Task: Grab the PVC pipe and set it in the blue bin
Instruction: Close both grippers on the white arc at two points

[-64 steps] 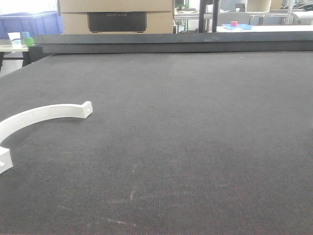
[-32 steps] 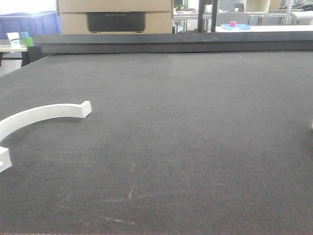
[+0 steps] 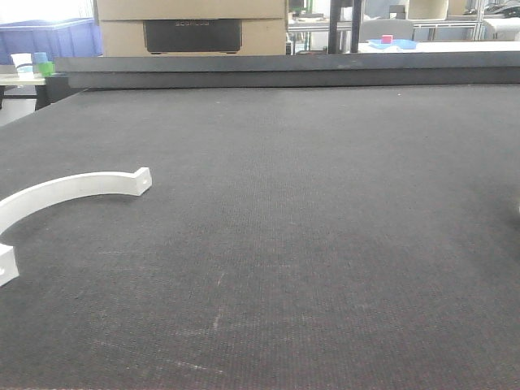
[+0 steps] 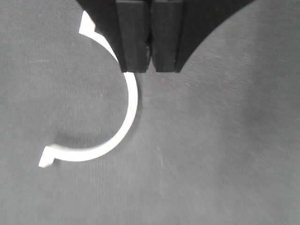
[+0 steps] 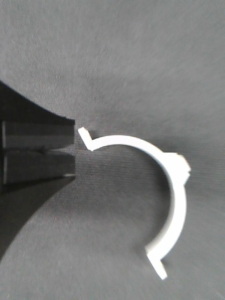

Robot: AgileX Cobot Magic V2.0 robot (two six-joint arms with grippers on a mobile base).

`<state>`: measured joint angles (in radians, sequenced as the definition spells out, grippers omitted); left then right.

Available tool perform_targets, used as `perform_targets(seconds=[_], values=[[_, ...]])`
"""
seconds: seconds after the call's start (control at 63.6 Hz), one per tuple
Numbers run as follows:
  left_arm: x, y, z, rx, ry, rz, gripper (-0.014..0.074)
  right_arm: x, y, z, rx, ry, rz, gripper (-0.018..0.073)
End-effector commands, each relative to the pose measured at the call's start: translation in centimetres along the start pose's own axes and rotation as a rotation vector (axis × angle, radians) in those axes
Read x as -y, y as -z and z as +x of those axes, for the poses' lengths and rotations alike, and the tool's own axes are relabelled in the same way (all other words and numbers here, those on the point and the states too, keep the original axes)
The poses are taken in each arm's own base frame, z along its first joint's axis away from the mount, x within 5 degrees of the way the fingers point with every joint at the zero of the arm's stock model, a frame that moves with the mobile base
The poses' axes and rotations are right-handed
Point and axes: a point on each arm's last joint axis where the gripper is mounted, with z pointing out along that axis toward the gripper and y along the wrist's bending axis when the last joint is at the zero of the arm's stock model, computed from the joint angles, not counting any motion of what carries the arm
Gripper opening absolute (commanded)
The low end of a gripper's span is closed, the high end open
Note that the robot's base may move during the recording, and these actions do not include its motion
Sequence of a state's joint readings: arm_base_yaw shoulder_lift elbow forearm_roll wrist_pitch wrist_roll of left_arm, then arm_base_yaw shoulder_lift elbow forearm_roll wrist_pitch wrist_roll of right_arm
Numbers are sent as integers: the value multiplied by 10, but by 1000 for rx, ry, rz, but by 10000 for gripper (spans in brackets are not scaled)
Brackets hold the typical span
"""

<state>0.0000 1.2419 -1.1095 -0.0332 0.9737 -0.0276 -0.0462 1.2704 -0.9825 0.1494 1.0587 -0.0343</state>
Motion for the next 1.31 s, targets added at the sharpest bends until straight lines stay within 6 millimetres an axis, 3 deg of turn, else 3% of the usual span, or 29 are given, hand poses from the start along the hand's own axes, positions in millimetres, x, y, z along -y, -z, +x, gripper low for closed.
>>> perform_targets(seconds=[0.0, 0.205, 0.315, 0.441, 0.614, 0.708, 0.834, 0.913, 1.29], values=[[1, -14, -4, -40, 19, 22, -111, 2, -18, -10, -22, -7, 1, -168], [3, -34, -5, -119, 35, 36, -111, -2, -42, -27, -135, -119, 64, -141], [3, -35, -6, -109, 36, 36, -111, -11, -53, -41, -123, -125, 155, -141], [3, -35, -6, -105, 36, 36, -111, -20, -67, -52, -126, -142, 122, -141], [3, -35, -5, -113, 35, 36, -111, -19, -79, -53, -168, -145, 131, -134], [3, -35, -5, -113, 35, 36, -111, -20, -81, -53, -171, -156, 119, -42], [3, -35, -5, -113, 35, 36, -111, -21, -86, -54, -177, -167, 107, 172], [3, -35, -5, -113, 35, 36, -111, -20, -91, -54, -190, -208, 114, 253], [3, -35, -4, -124, 35, 36, -111, -17, -118, -52, -274, -268, 145, 160]])
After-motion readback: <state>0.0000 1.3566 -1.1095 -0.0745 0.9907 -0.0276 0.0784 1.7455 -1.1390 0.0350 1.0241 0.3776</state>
